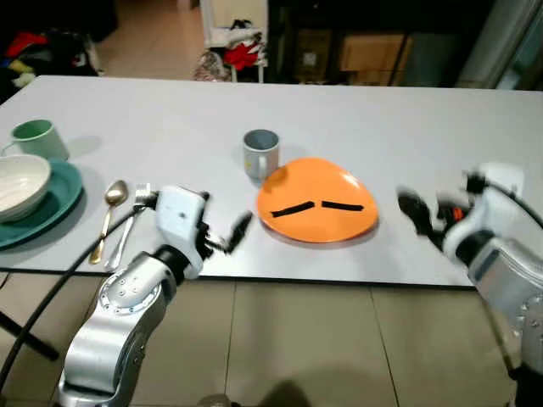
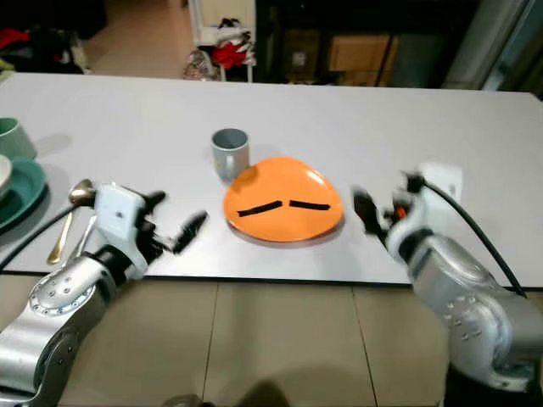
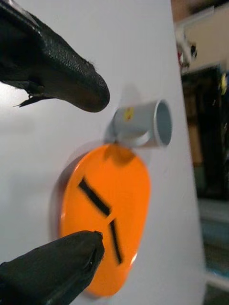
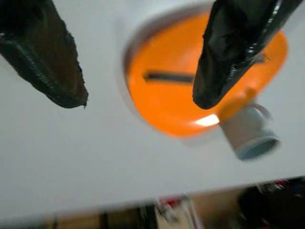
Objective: Setting the table
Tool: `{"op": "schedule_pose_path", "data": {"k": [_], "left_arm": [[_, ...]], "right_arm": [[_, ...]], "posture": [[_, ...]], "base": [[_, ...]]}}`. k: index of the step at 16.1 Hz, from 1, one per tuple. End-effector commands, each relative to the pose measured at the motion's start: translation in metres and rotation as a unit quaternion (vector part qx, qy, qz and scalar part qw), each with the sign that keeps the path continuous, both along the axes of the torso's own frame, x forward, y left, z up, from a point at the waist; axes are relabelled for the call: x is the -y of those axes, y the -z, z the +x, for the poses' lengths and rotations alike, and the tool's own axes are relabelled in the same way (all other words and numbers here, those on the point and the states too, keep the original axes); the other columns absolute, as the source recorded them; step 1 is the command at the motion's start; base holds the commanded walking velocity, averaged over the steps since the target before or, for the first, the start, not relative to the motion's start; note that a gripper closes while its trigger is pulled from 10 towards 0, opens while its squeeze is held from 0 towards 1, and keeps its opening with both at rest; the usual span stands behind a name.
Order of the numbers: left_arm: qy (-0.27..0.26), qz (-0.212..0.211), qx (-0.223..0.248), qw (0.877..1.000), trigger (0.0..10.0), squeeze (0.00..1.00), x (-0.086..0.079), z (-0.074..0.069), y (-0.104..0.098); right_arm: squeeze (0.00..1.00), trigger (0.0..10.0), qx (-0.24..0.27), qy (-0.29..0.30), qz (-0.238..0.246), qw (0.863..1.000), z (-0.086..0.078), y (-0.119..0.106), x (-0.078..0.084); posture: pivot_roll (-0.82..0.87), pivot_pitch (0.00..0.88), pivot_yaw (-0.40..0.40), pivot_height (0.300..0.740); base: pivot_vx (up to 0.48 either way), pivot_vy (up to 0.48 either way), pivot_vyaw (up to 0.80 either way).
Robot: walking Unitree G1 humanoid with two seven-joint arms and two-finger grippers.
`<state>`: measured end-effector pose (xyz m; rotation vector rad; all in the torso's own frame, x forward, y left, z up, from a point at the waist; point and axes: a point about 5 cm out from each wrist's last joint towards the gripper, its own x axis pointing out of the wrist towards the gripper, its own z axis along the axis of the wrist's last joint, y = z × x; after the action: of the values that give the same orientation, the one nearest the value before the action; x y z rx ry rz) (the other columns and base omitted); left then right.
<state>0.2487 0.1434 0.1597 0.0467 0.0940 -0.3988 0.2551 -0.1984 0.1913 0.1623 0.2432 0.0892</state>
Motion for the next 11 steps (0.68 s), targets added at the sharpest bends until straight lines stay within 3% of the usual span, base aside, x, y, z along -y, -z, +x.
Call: {"op": "schedule_pose_path", "data": {"k": [1, 4, 5, 9, 11], "left_arm": [[-0.034, 0.0, 0.024, 0.999, 10.0, 0.0, -0.006, 0.0, -0.009], [-0.133, -0.006, 0.056, 0.989, 10.0, 0.0, -0.011, 0.003, -0.007], [-0.142, -0.019, 0.061, 0.988, 10.0, 0.0, -0.007, 0.002, -0.006], [-0.133, 0.008, 0.087, 0.987, 10.0, 0.0, -0.008, 0.0, -0.012], [-0.115, 0.015, 0.052, 0.992, 10.0, 0.0, -0.006, 0.0, -0.005]], "right_arm": [[1.0, 10.0, 0.027, -0.009, -0.041, 0.999, -0.001, -0.002, -0.01], [1.0, 10.0, 0.115, 0.012, -0.136, 0.984, -0.005, -0.011, -0.022], [1.0, 10.0, 0.126, 0.006, -0.137, 0.983, -0.005, -0.011, -0.026], [1.0, 10.0, 0.143, -0.029, -0.12, 0.982, -0.005, -0.011, -0.036], [1.0, 10.0, 0.148, -0.032, -0.129, 0.98, -0.008, -0.009, -0.038]], "posture": [[0.08, 0.0, 0.023, 0.74], [0.06, 0.0, 0.025, 0.74], [0.08, 0.0, 0.016, 0.74], [0.08, 0.0, 0.018, 0.74], [0.06, 0.0, 0.035, 0.74]], "base": [[0.0, 0.0, 0.8], [0.0, 0.0, 0.8], [0.0, 0.0, 0.8], [0.0, 0.0, 0.8], [0.0, 0.0, 0.8]]}}
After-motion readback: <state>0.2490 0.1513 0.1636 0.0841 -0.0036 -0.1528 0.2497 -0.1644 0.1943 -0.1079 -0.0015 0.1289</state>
